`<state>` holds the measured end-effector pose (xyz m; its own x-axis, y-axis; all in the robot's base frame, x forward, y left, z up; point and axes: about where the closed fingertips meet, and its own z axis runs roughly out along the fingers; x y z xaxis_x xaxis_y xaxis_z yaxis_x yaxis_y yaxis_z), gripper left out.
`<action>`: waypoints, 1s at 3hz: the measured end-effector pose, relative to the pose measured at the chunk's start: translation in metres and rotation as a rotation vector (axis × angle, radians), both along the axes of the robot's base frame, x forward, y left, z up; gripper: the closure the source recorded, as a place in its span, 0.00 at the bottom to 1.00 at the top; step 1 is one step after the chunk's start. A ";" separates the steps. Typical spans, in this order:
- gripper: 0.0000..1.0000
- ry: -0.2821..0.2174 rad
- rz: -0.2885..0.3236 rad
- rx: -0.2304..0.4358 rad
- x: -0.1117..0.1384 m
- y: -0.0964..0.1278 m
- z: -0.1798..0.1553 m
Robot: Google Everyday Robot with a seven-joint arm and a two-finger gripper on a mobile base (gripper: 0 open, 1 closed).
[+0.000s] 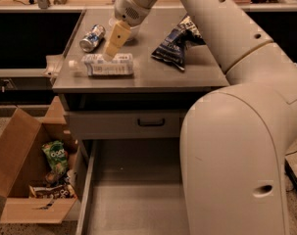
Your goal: Place blue plastic bottle into middle drawer
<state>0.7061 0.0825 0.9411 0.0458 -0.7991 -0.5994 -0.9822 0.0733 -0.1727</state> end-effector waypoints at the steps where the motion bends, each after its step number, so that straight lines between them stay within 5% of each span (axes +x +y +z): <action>1: 0.00 0.025 -0.046 0.014 0.008 -0.004 -0.037; 2: 0.00 0.060 -0.095 0.002 0.005 -0.014 -0.082; 3: 0.17 0.062 -0.115 -0.019 0.006 -0.017 -0.109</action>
Offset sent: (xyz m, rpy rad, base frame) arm -0.0044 -0.0320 -0.1409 -0.0177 0.1001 -0.1704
